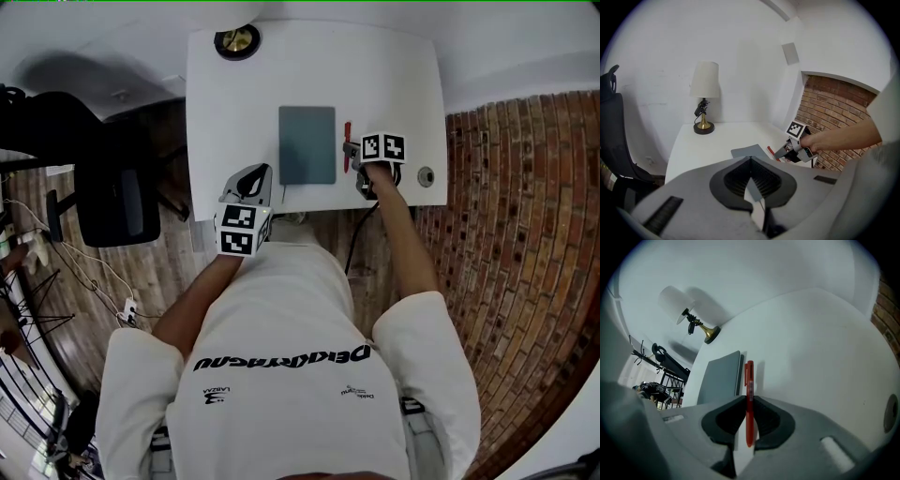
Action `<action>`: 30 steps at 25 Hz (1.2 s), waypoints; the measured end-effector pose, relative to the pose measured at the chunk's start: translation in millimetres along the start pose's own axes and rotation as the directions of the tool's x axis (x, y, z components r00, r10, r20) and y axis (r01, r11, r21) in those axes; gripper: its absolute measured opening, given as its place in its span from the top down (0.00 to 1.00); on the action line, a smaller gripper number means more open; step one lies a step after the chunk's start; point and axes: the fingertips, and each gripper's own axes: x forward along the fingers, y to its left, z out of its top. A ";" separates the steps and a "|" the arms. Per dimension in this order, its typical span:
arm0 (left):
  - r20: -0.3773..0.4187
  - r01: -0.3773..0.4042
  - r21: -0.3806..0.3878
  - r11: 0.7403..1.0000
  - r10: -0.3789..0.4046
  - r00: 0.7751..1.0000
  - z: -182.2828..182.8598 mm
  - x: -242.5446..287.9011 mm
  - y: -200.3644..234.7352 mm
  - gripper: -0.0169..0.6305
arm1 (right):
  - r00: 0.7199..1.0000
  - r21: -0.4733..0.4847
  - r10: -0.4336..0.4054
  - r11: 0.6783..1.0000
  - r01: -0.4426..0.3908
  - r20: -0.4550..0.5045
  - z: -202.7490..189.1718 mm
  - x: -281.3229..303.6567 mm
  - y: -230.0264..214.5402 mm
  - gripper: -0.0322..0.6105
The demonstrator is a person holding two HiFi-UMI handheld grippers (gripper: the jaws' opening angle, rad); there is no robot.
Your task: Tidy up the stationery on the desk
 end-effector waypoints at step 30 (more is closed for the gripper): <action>0.014 -0.013 -0.019 1.000 0.013 1.000 0.1 -7.7 8.7 0.98 | 0.996 0.008 -0.042 0.999 0.042 0.081 14.9 -18.0 8.2 0.80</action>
